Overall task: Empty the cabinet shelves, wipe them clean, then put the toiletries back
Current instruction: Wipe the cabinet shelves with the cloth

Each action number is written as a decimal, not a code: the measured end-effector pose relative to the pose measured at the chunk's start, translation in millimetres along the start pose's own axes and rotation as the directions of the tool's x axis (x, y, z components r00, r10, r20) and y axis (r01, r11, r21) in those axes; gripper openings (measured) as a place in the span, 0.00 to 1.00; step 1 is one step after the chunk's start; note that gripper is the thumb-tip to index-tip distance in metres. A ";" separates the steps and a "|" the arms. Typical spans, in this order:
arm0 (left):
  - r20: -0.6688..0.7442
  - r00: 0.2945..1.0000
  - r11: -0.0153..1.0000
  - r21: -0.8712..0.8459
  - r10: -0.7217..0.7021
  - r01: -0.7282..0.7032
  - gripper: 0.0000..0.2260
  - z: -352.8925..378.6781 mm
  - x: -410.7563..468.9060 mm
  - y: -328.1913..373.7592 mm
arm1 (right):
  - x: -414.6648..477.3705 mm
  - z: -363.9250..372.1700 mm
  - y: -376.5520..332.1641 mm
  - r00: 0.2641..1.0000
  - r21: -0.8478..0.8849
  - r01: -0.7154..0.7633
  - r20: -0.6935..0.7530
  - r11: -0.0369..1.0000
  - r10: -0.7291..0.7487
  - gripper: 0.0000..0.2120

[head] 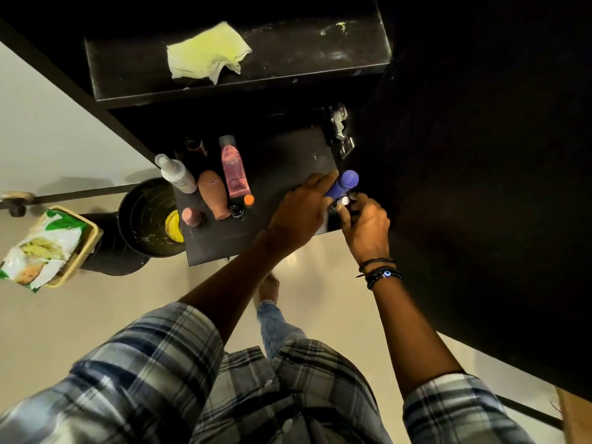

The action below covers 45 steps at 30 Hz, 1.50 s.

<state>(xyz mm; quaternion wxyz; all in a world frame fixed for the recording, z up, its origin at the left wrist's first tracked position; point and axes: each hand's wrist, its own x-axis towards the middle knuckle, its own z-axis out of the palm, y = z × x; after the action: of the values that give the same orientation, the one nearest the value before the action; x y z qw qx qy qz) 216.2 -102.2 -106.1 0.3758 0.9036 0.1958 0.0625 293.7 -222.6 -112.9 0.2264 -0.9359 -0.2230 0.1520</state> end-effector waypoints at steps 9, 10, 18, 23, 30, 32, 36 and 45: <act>-0.057 0.998 0.999 0.018 -0.035 0.036 0.19 -37.2 -38.9 -11.9 | -19.0 -5.8 -29.2 0.995 0.122 0.050 -0.090 0.991 -0.039 0.09; -0.089 0.995 0.998 0.038 -0.038 0.041 0.18 -46.0 -47.4 -13.7 | -21.9 -4.4 -37.8 0.995 0.160 0.077 -0.074 0.984 -0.066 0.08; -0.310 0.912 0.886 0.292 -0.268 0.360 0.24 -94.1 -107.8 -63.7 | -24.3 51.4 -97.6 0.910 0.181 0.303 0.238 0.936 -0.341 0.18; -0.221 0.898 0.891 0.174 -0.380 0.420 0.26 -102.1 -114.7 -88.7 | -15.7 84.3 -112.0 0.839 0.102 0.423 0.331 0.901 -0.431 0.20; -0.188 0.882 0.878 0.134 -0.433 0.460 0.12 -99.4 -105.5 -103.5 | -2.2 92.2 -120.1 0.761 -0.016 0.553 0.417 0.833 -0.497 0.16; -0.166 0.883 0.872 0.158 -0.438 0.462 0.09 -97.0 -105.3 -107.4 | 0.8 93.3 -120.9 0.742 -0.043 0.577 0.446 0.816 -0.501 0.15; -0.136 0.891 0.865 0.216 -0.433 0.453 0.09 -93.4 -103.9 -110.0 | 4.9 95.0 -122.5 0.711 -0.046 0.613 0.468 0.789 -0.525 0.13; -0.163 0.917 0.899 0.196 -0.363 0.391 0.08 -97.6 -88.5 -87.1 | 24.2 79.4 -125.0 0.713 -0.041 0.593 0.492 0.804 -0.500 0.08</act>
<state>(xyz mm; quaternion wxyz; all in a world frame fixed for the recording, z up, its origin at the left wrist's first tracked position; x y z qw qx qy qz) 83.0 -17.9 -95.1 0.2637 0.8795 0.3956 0.0213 240.2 -82.8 -123.5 0.1087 -0.7814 -0.5514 0.2712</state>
